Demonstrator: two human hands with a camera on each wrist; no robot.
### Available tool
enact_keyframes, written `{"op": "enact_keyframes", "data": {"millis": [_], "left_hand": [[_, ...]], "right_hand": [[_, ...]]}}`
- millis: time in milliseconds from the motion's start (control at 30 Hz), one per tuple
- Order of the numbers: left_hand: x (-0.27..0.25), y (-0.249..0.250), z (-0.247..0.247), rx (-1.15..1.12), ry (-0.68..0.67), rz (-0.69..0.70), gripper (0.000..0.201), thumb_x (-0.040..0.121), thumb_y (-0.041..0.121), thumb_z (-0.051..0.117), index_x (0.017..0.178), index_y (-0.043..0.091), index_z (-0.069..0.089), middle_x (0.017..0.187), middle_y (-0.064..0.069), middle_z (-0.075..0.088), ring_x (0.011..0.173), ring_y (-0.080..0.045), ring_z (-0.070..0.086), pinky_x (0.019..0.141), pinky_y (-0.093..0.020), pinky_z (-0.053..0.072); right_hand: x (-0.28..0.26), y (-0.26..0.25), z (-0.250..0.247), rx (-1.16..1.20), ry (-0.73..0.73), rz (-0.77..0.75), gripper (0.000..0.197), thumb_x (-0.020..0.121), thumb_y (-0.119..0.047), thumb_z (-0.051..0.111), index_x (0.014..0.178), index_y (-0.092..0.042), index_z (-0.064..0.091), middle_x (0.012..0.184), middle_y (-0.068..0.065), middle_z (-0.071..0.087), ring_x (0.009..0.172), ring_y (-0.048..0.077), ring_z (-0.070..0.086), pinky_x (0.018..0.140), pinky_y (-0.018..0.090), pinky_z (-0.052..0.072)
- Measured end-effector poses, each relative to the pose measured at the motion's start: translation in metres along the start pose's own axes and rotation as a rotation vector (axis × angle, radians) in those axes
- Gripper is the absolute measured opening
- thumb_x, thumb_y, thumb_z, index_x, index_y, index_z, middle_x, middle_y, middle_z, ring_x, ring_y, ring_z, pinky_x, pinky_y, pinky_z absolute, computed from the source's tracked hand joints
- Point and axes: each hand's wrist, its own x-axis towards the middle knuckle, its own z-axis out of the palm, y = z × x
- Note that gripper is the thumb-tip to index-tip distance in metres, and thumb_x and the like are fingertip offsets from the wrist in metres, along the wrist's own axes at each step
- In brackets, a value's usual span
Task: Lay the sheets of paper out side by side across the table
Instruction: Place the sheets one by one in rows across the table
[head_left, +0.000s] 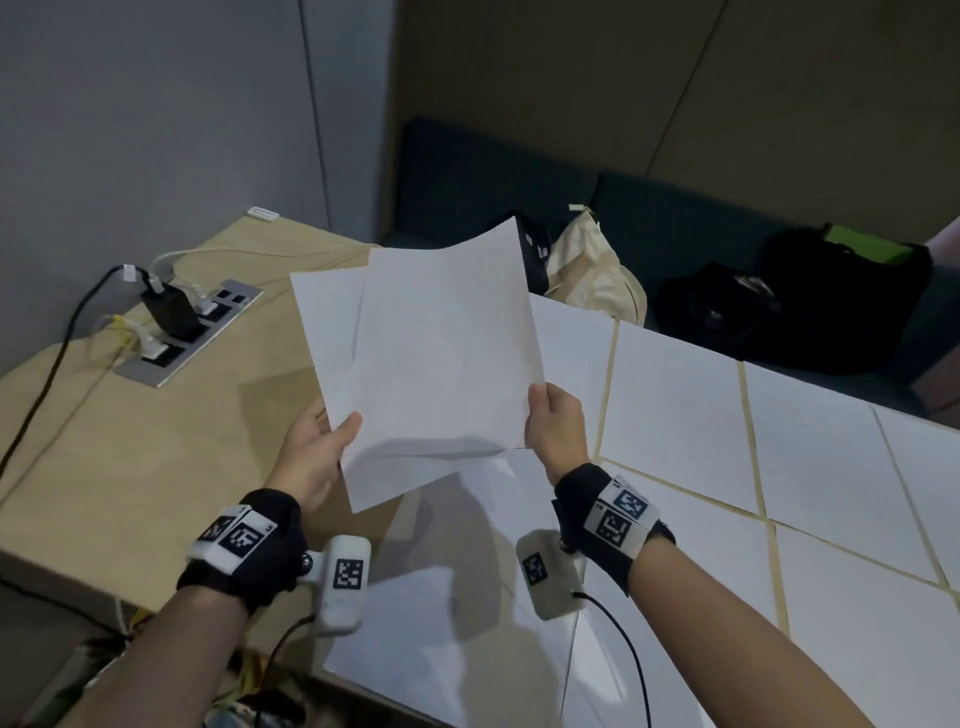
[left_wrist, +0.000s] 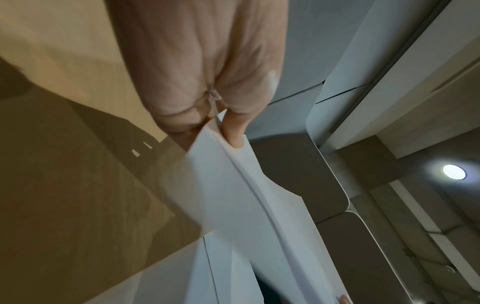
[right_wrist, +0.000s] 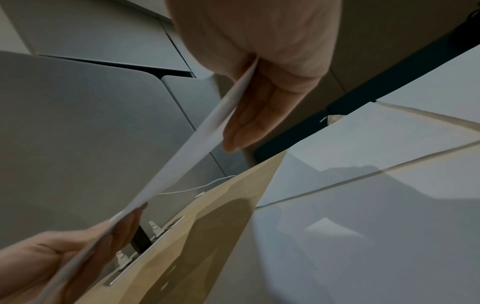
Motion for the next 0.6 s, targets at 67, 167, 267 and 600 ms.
{"op": "enact_keyframes", "data": {"millis": [67,167,267,600], "left_hand": [[0.005,0.002,-0.007,-0.017,-0.005,-0.009,0.029,0.097,0.008,0.044,0.125,0.009,0.051,0.108,-0.001,0.065,0.096,-0.014,0.063,0.085,-0.031,0.051],[0.012,0.005,-0.016,-0.035,0.035,-0.015,0.025,0.1,0.02,0.04,0.119,0.012,0.054,0.099,0.001,0.066,0.086,-0.01,0.065,0.078,-0.028,0.05],[0.02,0.007,-0.03,0.014,0.125,-0.037,0.023,0.101,0.022,0.037,0.115,0.012,0.052,0.096,-0.001,0.063,0.09,-0.018,0.059,0.088,-0.035,0.046],[0.029,-0.009,-0.117,0.51,0.318,-0.088,0.01,0.089,0.0,0.056,0.098,0.0,0.061,0.093,-0.013,0.063,0.085,-0.031,0.057,0.079,-0.032,0.044]], "right_hand": [[0.003,-0.003,0.005,0.049,-0.003,0.026,0.043,0.098,-0.017,0.034,0.055,-0.015,0.033,0.056,0.0,0.035,0.054,0.016,0.033,0.056,0.028,0.028],[0.007,-0.007,0.01,0.098,-0.007,0.053,0.044,0.099,-0.017,0.034,0.056,-0.015,0.031,0.055,0.001,0.033,0.053,0.016,0.031,0.053,0.027,0.027],[0.014,-0.011,0.015,0.094,-0.003,0.071,0.043,0.099,-0.016,0.031,0.057,-0.013,0.029,0.056,0.003,0.033,0.051,0.017,0.033,0.047,0.025,0.03],[0.033,-0.024,0.044,0.255,-0.085,0.217,0.024,0.1,-0.014,0.029,0.089,-0.006,0.048,0.065,0.004,0.034,0.042,0.015,0.03,0.029,0.013,0.026]]}}
